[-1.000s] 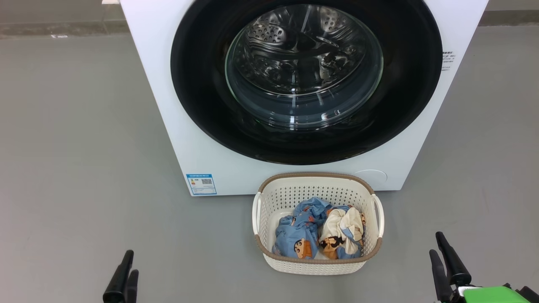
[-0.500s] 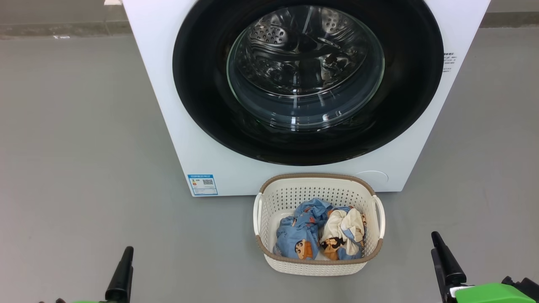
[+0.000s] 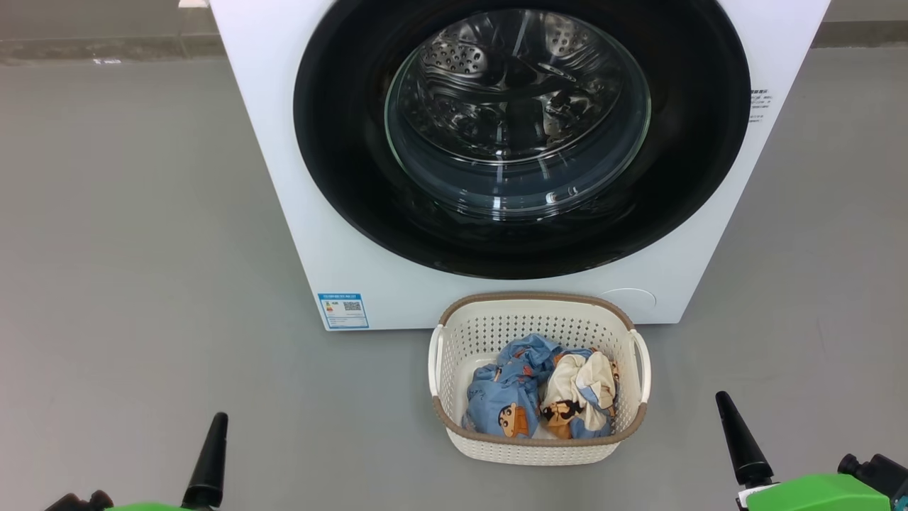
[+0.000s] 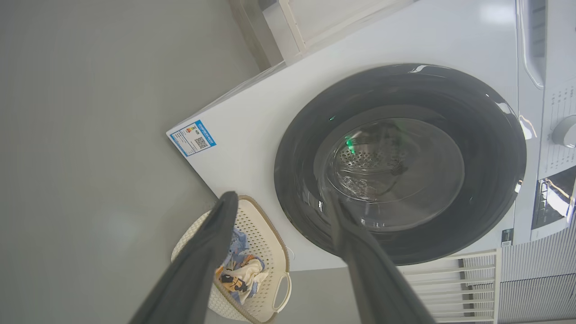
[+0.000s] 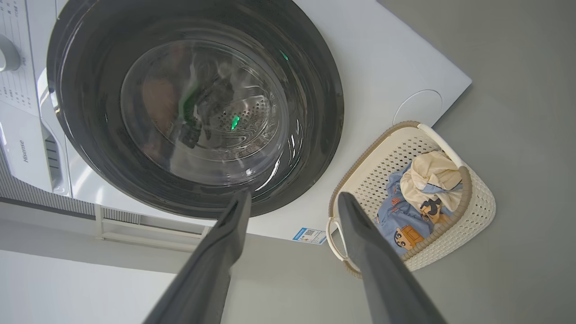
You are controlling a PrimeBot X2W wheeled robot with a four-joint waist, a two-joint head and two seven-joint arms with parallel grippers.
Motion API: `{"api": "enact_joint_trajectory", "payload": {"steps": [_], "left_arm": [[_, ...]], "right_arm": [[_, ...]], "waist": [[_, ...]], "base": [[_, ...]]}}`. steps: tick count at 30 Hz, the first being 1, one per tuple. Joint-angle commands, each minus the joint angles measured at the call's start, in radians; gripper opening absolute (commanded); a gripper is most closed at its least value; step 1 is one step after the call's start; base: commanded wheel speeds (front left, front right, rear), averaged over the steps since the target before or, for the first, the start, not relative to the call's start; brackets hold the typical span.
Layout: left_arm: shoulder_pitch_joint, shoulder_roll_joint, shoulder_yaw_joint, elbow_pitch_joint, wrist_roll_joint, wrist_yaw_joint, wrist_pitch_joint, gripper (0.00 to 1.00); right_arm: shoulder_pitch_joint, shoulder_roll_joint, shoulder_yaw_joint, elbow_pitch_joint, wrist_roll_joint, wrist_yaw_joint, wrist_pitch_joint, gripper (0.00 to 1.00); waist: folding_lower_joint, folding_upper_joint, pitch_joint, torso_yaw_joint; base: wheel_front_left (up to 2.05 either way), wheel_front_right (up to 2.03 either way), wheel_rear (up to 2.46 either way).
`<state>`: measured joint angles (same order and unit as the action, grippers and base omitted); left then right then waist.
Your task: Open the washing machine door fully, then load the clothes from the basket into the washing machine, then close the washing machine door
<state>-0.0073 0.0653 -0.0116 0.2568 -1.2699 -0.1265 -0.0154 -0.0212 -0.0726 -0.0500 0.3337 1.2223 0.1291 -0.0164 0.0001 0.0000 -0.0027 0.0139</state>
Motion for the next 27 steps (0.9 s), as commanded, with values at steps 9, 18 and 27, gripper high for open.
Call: {"api": "enact_joint_trajectory", "payload": {"steps": [9,18,27], "left_arm": [[-0.027,0.036,-0.003,-0.043,0.139,-0.002,-0.038,1.00],[-0.026,0.051,-0.013,-0.054,0.242,-0.003,-0.064,1.00],[-0.027,0.067,-0.025,-0.062,0.333,-0.003,-0.091,1.00]], "right_arm": [[-0.031,-0.024,0.016,-0.025,-0.133,0.001,-0.038,1.00],[-0.031,-0.034,0.031,-0.027,-0.235,0.001,-0.064,1.00],[-0.031,-0.042,0.042,-0.027,-0.332,0.001,-0.091,1.00]], "waist": [[-0.0001,0.0000,0.000,0.002],[-0.0001,0.0000,0.001,0.005],[-0.0001,0.0000,0.002,0.007]], "base": [[0.00,0.00,0.00],[0.00,0.00,0.00],[0.00,0.00,0.00]]}}
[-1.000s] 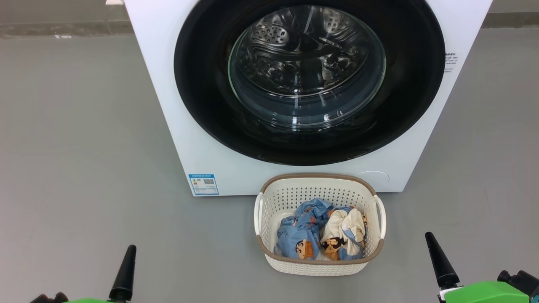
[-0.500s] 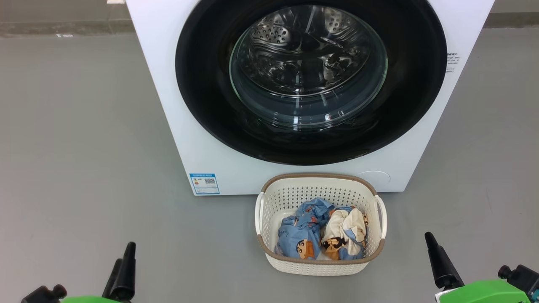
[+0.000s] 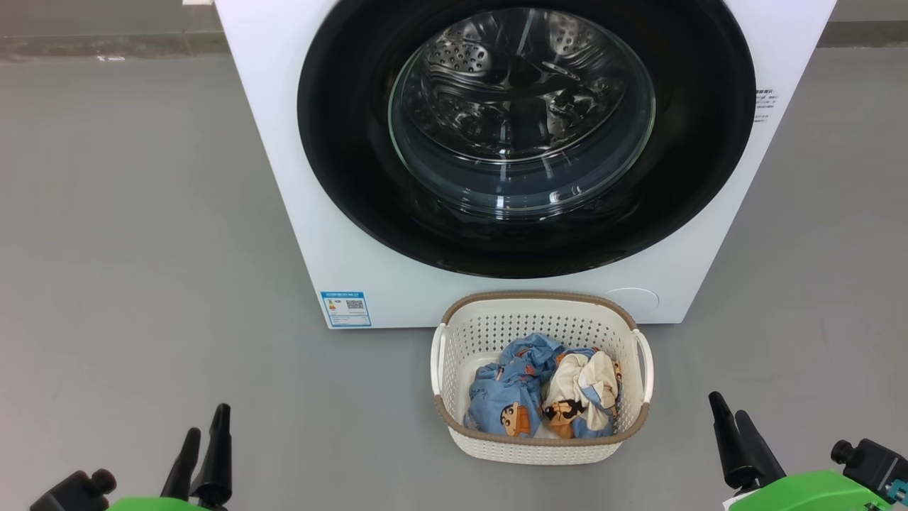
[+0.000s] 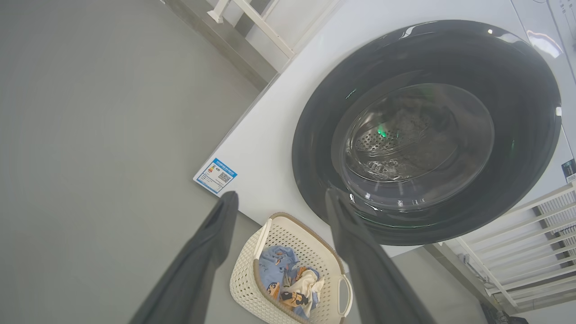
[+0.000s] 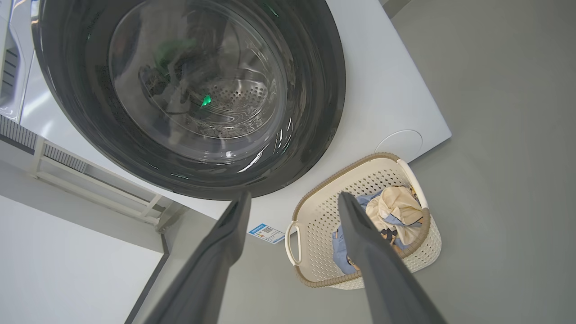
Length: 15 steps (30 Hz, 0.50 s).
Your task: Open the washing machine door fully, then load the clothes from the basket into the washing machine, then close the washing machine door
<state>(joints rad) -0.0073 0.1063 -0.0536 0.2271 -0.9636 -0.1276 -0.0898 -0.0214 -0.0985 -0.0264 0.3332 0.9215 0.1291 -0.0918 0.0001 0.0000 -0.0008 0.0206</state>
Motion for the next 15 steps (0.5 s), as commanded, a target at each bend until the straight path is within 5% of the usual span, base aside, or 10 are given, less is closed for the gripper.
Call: {"api": "enact_joint_trajectory", "payload": {"steps": [1,15], "left_arm": [[-0.027,0.026,0.017,-0.033,0.026,-0.002,-0.016,1.00],[-0.022,0.050,0.001,-0.049,0.172,-0.002,-0.057,1.00]], "right_arm": [[-0.031,-0.016,0.019,-0.026,-0.031,0.001,-0.015,1.00],[-0.027,-0.031,0.039,-0.027,-0.189,0.001,-0.056,1.00]], "waist": [[-0.0001,0.0000,0.000,0.000],[-0.0001,0.0000,-0.005,0.000]], "base": [[0.00,0.00,0.00],[0.00,0.00,0.00]]}}
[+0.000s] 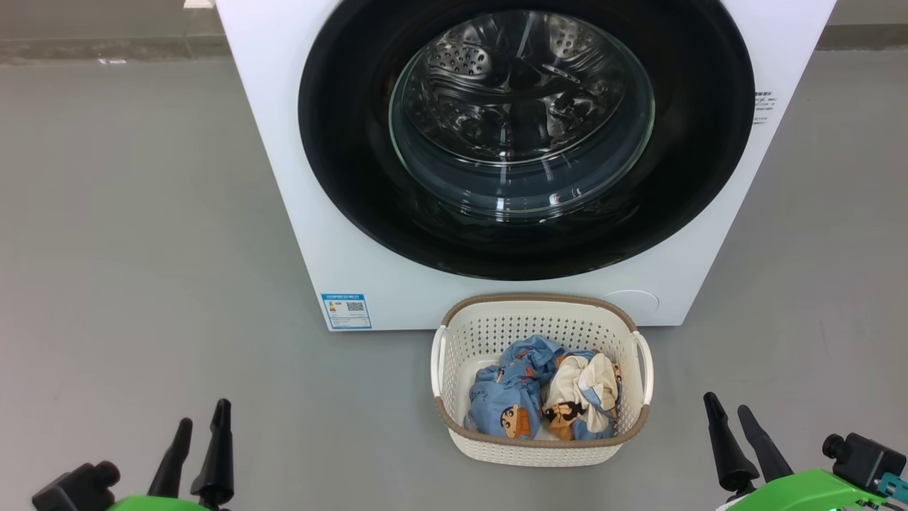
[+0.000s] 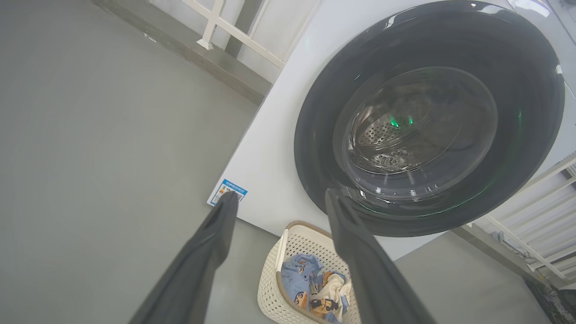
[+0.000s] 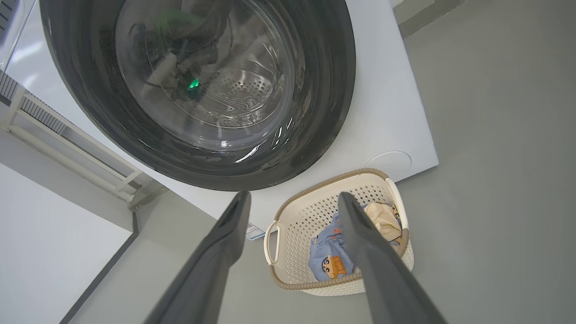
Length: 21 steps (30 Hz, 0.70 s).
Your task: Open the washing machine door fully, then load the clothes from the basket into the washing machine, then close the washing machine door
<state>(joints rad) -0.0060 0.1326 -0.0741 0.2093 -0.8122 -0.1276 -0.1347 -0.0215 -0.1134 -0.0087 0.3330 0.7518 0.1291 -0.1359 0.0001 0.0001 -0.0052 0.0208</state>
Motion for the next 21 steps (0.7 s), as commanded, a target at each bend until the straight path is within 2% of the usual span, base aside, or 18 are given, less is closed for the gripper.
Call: {"api": "enact_joint_trajectory", "payload": {"steps": [1,21], "left_arm": [[-0.023,0.025,0.020,-0.033,0.031,-0.002,-0.016,1.00],[-0.019,0.055,0.001,-0.027,0.236,-0.003,-0.074,1.00]], "right_arm": [[-0.026,-0.017,0.023,-0.028,-0.030,0.001,-0.015,1.00],[-0.014,-0.039,0.024,-0.029,-0.238,0.001,-0.074,1.00]], "waist": [[0.0000,-0.0001,0.000,0.000],[-0.0001,-0.0001,-0.007,0.001]], "base": [[0.00,0.00,0.00],[0.00,0.00,0.00]]}}
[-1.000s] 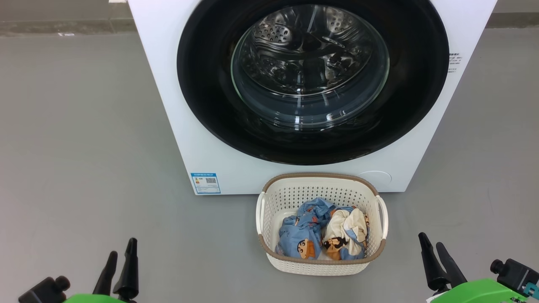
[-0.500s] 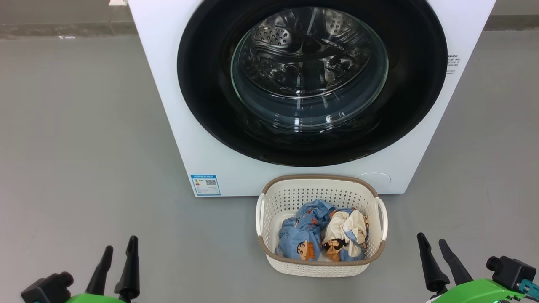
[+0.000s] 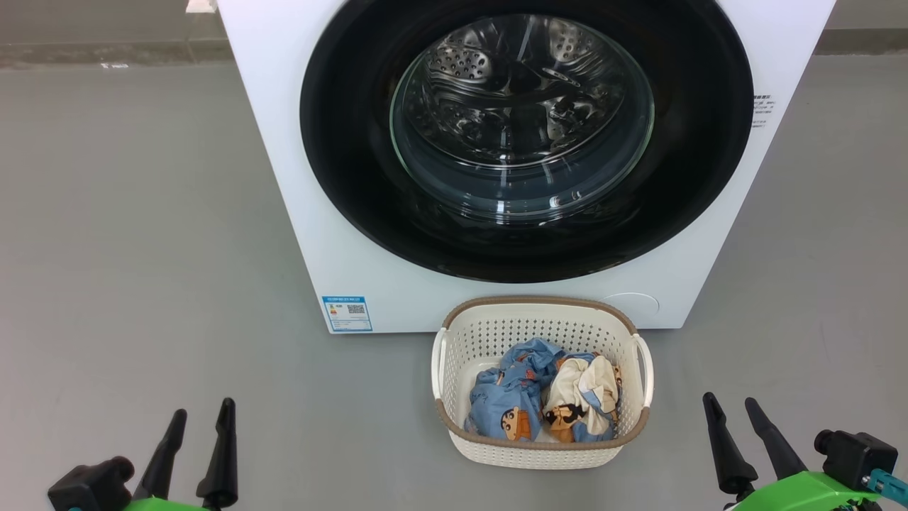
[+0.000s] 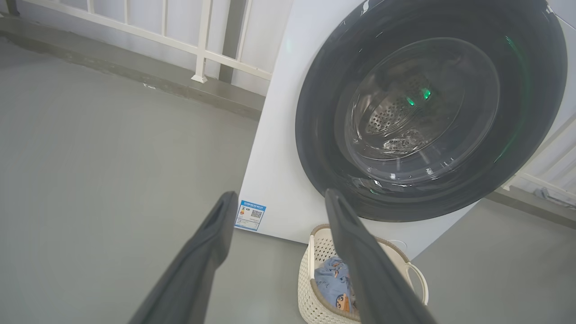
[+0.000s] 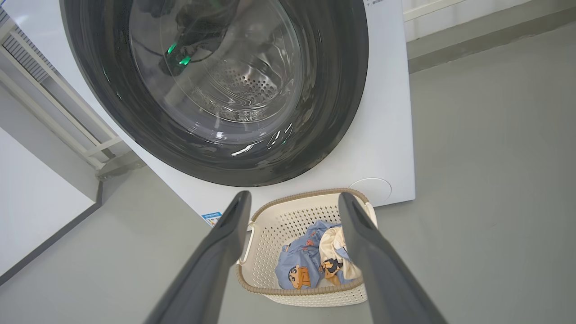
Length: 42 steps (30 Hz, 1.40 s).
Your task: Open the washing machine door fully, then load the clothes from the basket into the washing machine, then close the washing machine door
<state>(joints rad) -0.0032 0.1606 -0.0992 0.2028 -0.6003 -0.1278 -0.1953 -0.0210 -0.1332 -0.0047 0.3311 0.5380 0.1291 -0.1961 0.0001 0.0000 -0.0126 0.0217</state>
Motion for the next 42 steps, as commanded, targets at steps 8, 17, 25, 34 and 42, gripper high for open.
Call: {"api": "enact_joint_trajectory", "payload": {"steps": [8,17,25,34,42], "left_arm": [[-0.021,0.040,0.020,-0.011,0.095,-0.003,-0.037,1.00],[-0.024,0.054,0.016,-0.017,0.187,-0.003,-0.064,1.00],[-0.026,0.054,0.022,-0.017,0.205,-0.003,-0.066,1.00],[-0.031,0.051,0.029,-0.009,0.211,-0.003,-0.066,1.00],[-0.032,0.046,0.034,-0.015,0.289,-0.003,-0.066,1.00]], "right_arm": [[0.006,-0.026,-0.001,-0.029,-0.109,0.001,-0.037,1.00],[0.026,-0.026,-0.024,-0.036,-0.210,0.002,-0.063,1.00],[0.033,-0.021,-0.034,-0.038,-0.225,0.002,-0.066,1.00],[0.033,-0.016,-0.044,-0.042,-0.230,0.002,-0.066,1.00],[0.032,-0.012,-0.050,-0.047,-0.234,0.002,-0.066,1.00]], "waist": [[-0.0001,0.0000,0.000,-0.003],[-0.0001,0.0000,0.005,-0.010],[-0.0001,0.0000,0.007,-0.014],[-0.0001,0.0000,0.007,-0.015],[-0.0001,0.0000,0.007,-0.017]], "base": [[0.00,0.00,0.00],[0.00,0.00,0.00],[0.00,0.00,0.00],[0.00,0.00,0.00],[0.26,0.26,-0.52]]}}
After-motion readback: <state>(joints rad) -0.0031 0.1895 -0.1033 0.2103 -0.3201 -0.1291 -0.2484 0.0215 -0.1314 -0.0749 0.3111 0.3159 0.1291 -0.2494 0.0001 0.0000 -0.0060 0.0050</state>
